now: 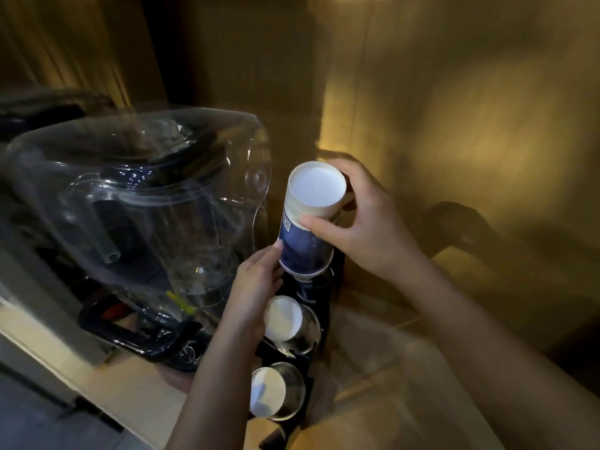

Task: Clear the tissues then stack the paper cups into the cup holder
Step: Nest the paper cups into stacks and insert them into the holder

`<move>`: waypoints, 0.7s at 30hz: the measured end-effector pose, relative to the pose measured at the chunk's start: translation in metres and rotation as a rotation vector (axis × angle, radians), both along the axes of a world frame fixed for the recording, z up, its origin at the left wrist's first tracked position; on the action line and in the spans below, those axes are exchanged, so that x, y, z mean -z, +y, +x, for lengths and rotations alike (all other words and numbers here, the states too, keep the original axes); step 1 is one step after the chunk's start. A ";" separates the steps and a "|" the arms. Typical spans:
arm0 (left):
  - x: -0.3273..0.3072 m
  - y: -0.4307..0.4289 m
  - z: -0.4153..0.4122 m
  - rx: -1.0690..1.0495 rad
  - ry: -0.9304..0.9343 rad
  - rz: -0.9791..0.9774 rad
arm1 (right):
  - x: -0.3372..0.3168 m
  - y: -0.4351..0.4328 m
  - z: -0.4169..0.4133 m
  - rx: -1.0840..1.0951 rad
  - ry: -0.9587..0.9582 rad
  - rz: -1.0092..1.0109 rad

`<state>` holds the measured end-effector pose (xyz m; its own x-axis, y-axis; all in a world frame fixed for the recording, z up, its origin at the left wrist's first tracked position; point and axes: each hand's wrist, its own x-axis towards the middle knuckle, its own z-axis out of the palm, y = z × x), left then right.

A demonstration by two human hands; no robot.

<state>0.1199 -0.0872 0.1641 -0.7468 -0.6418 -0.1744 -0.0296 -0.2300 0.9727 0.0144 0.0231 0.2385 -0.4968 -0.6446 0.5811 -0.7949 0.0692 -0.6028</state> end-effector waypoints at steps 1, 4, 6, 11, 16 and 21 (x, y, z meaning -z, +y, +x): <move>0.001 0.000 0.000 -0.001 0.008 0.000 | 0.003 -0.001 -0.002 -0.002 0.011 0.004; 0.002 0.002 -0.002 0.004 0.053 -0.007 | 0.016 -0.005 -0.006 -0.012 0.021 0.070; 0.002 0.002 -0.004 0.005 0.080 -0.059 | 0.026 -0.006 -0.009 -0.020 0.030 0.115; 0.006 0.001 -0.013 -0.055 0.094 -0.352 | 0.053 -0.013 -0.025 0.086 0.071 0.267; 0.023 0.000 -0.021 -0.073 -0.186 -1.003 | 0.077 -0.019 -0.037 0.122 0.213 0.469; 0.031 -0.008 -0.024 -0.089 -0.195 -1.179 | 0.084 -0.019 -0.042 0.150 0.265 0.421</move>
<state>0.0954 -0.0948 0.1330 -0.7178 -0.5311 0.4503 -0.2297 0.7911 0.5669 -0.0280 0.0043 0.1542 -0.4723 -0.7828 0.4051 -0.8794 0.3872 -0.2770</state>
